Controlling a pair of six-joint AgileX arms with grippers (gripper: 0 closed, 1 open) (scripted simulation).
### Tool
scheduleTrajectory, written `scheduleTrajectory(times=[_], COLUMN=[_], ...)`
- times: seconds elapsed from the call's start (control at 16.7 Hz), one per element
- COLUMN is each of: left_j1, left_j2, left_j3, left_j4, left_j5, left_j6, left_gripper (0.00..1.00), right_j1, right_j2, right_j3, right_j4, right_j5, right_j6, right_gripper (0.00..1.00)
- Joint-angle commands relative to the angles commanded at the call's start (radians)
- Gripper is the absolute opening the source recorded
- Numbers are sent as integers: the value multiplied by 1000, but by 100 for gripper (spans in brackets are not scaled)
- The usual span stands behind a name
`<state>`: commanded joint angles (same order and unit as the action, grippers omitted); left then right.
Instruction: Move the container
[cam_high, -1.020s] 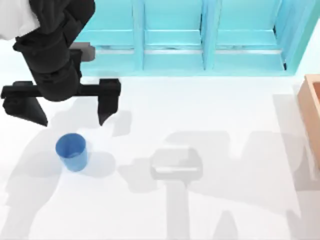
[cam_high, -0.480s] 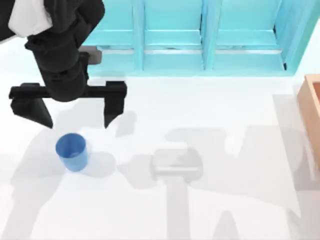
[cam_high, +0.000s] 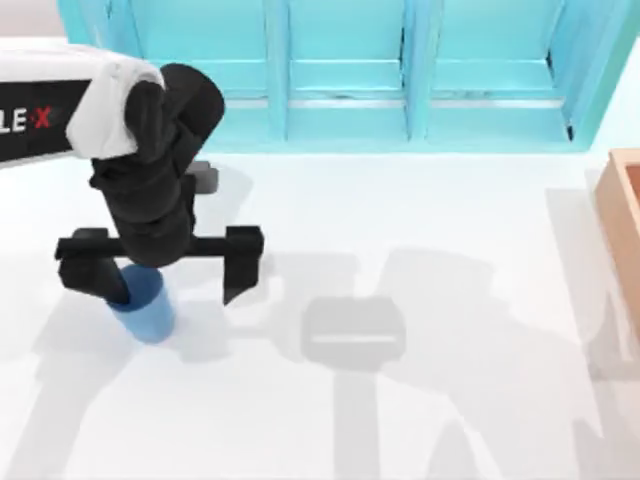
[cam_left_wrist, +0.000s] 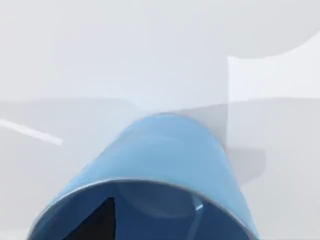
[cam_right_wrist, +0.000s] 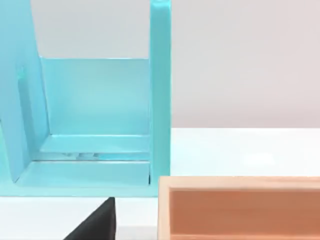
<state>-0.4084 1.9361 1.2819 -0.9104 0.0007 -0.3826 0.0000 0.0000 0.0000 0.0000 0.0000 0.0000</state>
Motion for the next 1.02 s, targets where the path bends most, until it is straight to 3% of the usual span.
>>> scheduleTrajectory(times=[0.36, 1.02], left_j1=[0, 0], left_j2=[11, 11], left_j3=[-31, -31], left_j4=[36, 36], left_j5=[0, 0], left_j6=[0, 0], left_gripper=[100, 17], right_j1=[0, 0], right_j2=[0, 0], right_j3=[0, 0], right_j4=[0, 0], right_j5=[0, 0], right_j6=[0, 0], right_gripper=[100, 100])
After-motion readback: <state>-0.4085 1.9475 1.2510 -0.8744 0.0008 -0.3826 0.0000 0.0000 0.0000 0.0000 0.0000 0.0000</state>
